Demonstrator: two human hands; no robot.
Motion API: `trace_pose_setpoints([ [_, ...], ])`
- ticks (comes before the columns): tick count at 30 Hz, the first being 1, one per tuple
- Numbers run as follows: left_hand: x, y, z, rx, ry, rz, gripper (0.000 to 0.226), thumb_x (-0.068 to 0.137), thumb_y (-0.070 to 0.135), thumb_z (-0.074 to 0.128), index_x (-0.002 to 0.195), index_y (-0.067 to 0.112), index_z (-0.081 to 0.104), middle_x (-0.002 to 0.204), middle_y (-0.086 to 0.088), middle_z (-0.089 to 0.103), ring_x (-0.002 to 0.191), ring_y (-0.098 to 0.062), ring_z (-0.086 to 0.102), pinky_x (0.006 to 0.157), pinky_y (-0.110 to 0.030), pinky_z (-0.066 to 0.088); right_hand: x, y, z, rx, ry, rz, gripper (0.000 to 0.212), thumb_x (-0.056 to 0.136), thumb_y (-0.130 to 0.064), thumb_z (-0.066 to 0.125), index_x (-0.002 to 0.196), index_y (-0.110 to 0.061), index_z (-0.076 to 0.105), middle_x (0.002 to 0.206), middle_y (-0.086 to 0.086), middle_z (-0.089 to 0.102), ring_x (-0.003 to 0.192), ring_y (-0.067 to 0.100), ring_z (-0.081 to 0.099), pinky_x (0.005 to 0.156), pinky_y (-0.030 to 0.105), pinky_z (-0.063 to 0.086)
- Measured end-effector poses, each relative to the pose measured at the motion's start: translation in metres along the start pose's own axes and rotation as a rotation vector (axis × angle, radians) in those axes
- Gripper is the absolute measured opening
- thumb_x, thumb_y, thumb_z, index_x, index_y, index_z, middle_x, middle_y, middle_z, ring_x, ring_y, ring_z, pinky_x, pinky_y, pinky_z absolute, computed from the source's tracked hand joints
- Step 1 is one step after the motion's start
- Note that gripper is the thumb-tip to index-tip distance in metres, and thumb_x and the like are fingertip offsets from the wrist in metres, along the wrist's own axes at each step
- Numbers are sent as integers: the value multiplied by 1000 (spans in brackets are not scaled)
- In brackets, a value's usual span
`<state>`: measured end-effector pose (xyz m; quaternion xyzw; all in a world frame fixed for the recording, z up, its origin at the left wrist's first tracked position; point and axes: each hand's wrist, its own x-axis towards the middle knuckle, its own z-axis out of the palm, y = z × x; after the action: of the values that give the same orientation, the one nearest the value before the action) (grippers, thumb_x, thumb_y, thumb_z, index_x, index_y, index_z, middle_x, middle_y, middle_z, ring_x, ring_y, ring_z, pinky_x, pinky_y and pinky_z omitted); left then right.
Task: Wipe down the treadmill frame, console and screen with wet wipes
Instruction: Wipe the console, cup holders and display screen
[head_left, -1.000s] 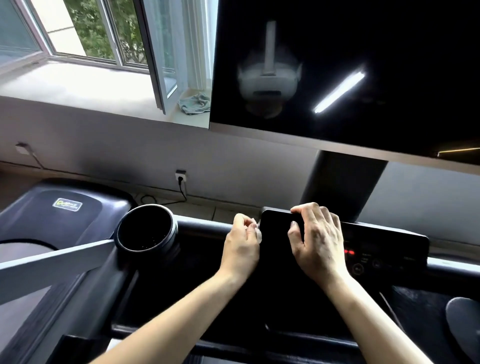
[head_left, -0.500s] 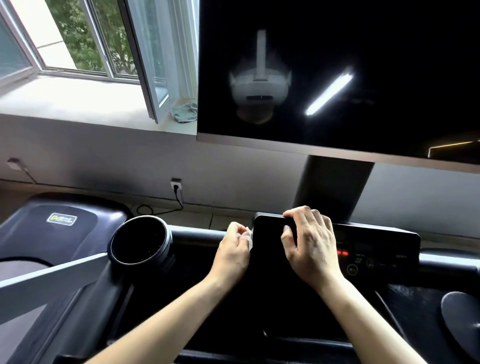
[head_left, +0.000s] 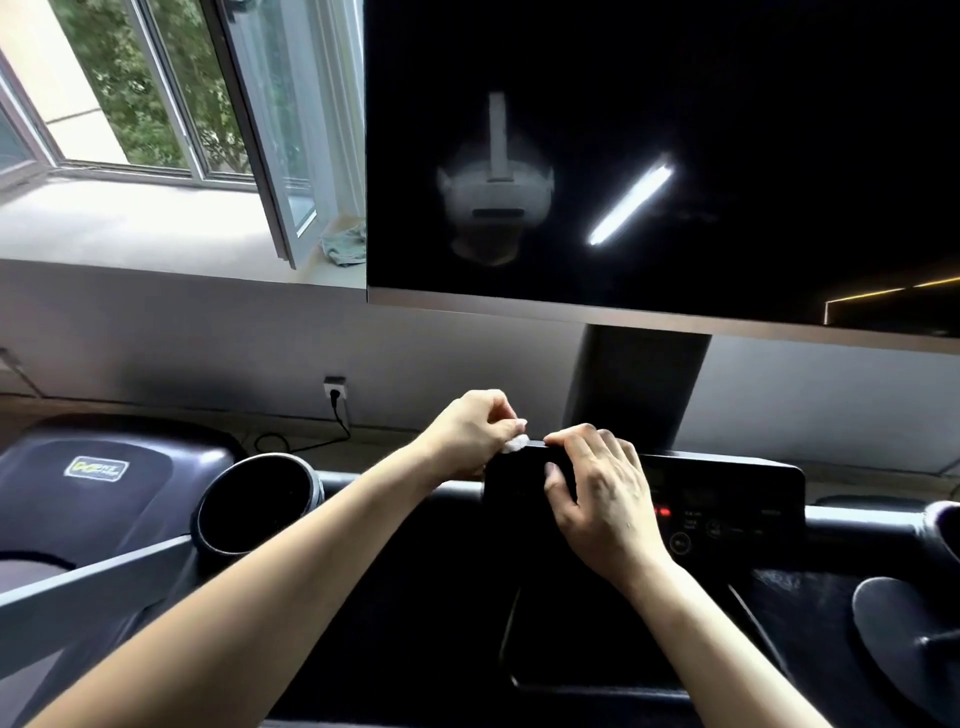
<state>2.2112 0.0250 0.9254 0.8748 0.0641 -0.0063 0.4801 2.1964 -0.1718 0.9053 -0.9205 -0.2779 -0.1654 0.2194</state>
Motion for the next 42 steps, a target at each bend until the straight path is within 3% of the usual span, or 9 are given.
trace_pose_setpoints([
  [3,0,-8,-5,-63,-2,-63,21,97,28,68,84,12,65,70,2,62,56,-15,50,58,-28,43,0,0,1,1,0,4,30,92,-34,48,112,-18,64,111,-10,61,100,16,57,96,32,39],
  [9,7,26,3,297,-121,66,13,99,33,63,90,24,63,86,6,67,81,-12,60,72,-28,44,1,-2,-1,8,-13,7,29,93,-36,46,111,-22,64,109,-11,60,100,16,56,95,34,39],
  [15,3,-9,-17,223,-100,21,18,99,31,62,88,18,62,81,1,69,73,-17,63,68,-33,49,1,0,-2,40,7,-1,32,91,-35,49,112,-17,66,110,-10,63,99,14,57,95,28,37],
  [18,-2,-17,-18,313,-79,15,16,101,25,59,91,14,61,71,5,62,60,-10,57,55,-24,41,2,-1,-2,56,7,12,32,90,-35,49,111,-17,66,109,-9,64,98,15,58,95,28,37],
  [22,-3,-21,-11,55,-46,-38,18,101,20,60,86,11,59,61,5,55,43,-4,43,46,-23,37,1,0,-2,61,1,12,33,90,-35,49,112,-17,66,110,-11,63,99,14,57,96,26,36],
  [26,-1,-4,-5,70,-9,69,15,97,19,59,82,20,60,77,1,70,66,-14,60,64,-33,49,1,-3,-5,65,3,13,32,90,-35,49,111,-17,66,108,-10,63,98,14,57,95,28,37],
  [31,0,27,-3,246,-166,166,19,100,17,53,85,26,62,89,5,72,76,-13,65,68,-28,51,4,-7,-11,185,2,118,31,88,-35,56,116,-21,63,109,-11,64,104,10,57,97,27,38],
  [36,-1,28,-25,-212,-354,35,24,91,-12,48,90,6,64,57,2,59,49,-7,47,52,-18,39,30,-12,-29,389,-140,270,40,87,-35,75,123,-22,64,117,-12,68,108,5,63,98,30,50],
  [42,-4,20,-24,-575,-226,-11,13,72,5,56,77,16,59,75,-5,60,65,-13,54,61,-23,42,59,-23,-36,737,-284,293,26,83,-32,81,107,-26,74,92,-4,78,89,13,76,89,42,60],
])
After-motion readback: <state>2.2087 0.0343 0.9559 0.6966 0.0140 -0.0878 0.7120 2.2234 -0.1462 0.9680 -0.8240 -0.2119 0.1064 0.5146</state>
